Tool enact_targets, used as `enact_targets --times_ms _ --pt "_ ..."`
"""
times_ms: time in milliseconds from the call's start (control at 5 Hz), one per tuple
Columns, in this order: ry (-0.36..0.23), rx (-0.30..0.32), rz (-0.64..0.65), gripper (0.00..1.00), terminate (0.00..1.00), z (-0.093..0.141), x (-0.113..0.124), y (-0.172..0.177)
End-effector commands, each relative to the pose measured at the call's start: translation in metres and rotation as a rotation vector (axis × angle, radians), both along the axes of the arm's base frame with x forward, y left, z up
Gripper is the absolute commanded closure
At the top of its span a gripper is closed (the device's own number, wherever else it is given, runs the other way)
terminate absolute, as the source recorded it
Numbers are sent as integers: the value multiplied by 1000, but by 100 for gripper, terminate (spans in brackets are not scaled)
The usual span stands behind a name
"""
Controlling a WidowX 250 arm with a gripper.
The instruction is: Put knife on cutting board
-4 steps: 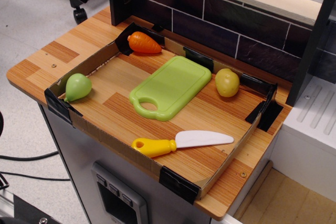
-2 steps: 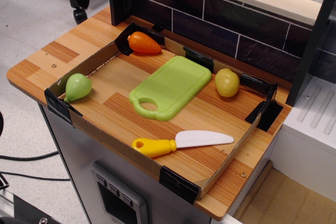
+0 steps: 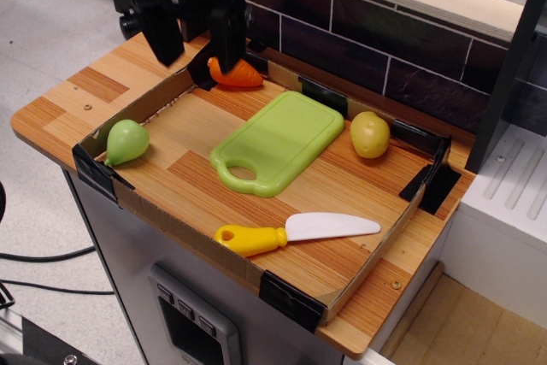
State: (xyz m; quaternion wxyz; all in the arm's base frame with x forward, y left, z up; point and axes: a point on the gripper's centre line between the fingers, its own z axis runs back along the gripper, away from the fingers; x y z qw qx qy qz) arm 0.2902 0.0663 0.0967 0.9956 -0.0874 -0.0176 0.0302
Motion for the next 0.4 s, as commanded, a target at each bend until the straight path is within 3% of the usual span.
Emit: enact_targets --times_ms 0,200 --pt "45 12 -207 0 0 -12 -38 -42" --pt "47 49 -264 0 0 -33 -53 -59"
